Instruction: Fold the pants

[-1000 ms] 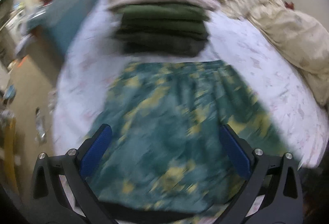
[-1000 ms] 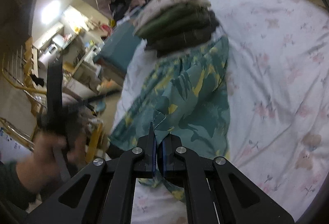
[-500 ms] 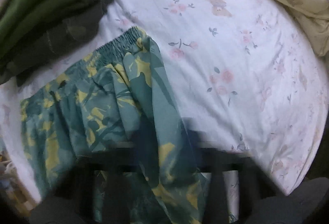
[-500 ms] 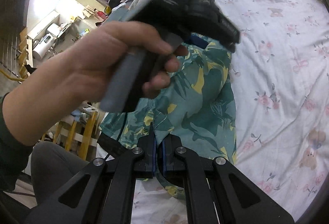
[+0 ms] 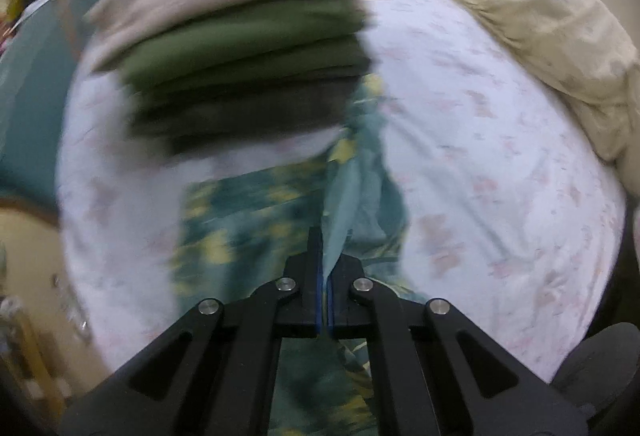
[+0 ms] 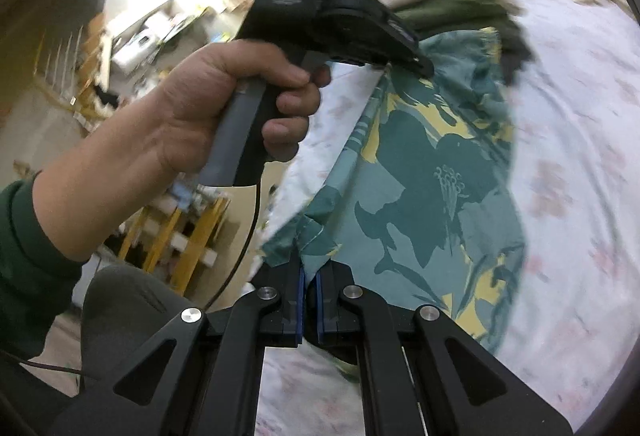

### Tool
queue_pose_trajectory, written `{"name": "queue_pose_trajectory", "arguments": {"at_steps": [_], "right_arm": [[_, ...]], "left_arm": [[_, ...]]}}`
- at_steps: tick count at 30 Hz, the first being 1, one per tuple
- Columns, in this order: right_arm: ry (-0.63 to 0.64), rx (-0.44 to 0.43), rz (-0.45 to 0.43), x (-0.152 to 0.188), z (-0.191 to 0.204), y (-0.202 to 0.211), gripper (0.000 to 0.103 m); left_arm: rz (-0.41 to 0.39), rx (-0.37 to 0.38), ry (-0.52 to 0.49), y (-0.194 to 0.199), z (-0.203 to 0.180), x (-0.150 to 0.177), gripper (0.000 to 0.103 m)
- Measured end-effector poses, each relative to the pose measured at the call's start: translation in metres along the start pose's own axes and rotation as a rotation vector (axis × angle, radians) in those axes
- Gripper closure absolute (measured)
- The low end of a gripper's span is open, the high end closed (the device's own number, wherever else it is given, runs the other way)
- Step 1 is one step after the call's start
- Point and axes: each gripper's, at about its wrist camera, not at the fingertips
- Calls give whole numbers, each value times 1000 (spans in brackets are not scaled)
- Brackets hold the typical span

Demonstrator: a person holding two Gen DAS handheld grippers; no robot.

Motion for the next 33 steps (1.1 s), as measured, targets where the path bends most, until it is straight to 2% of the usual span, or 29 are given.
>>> {"name": "queue_pose_trajectory", "arguments": {"at_steps": [4, 8, 12, 13, 15, 16, 17, 18, 20, 24, 25, 26, 29, 30, 31, 33], "right_arm": [[74, -59, 72, -14, 30, -64, 100], [108, -77, 171, -6, 45, -131, 100], [74, -73, 228, 7, 43, -165, 100], [76, -65, 235, 6, 44, -168, 100], [75, -56, 244, 8, 48, -171, 100], [75, -48, 246, 3, 51, -176, 100], [69, -42, 247, 2, 50, -177, 100], [59, -40, 248, 1, 49, -178, 100], [58, -42, 252, -1, 54, -189, 100], [94, -60, 273, -6, 72, -222, 99], [97, -61, 282, -4, 75, -228, 94], [92, -68, 301, 0, 77, -239, 93], [55, -130, 377, 16, 79, -260, 82], [66, -142, 383, 21, 82, -258, 72], [78, -140, 379, 23, 84, -252, 56], [80, -129, 352, 26, 79, -224, 45]], "left_arm": [[-10, -84, 52, -14, 52, 16, 103], [1, -161, 117, -42, 102, 32, 103], [11, -166, 143, -64, 126, 45, 100], [26, -155, 148, -66, 130, 45, 95], [26, -111, 186, -57, 140, 45, 65], [8, -90, 207, -46, 147, 48, 44], [-14, -81, 216, -35, 153, 49, 33], [-23, -88, 216, -26, 157, 51, 28], [-20, -131, 228, -8, 171, 58, 27], [23, -113, 294, 12, 199, 89, 23], [44, -109, 311, 14, 205, 99, 23], [66, -109, 321, 14, 207, 109, 22], [167, -131, 301, -2, 203, 138, 20], [222, -104, 291, -11, 200, 149, 20], [264, -76, 284, -18, 198, 158, 20], [325, -64, 236, -31, 190, 172, 20]]}}
Point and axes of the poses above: each gripper's, at about its wrist camera, not at the fingertips, and y roughly against the way its jaws point, z to its left, x to its underside, and after that the axes turned 13 degrees about y, right-handed
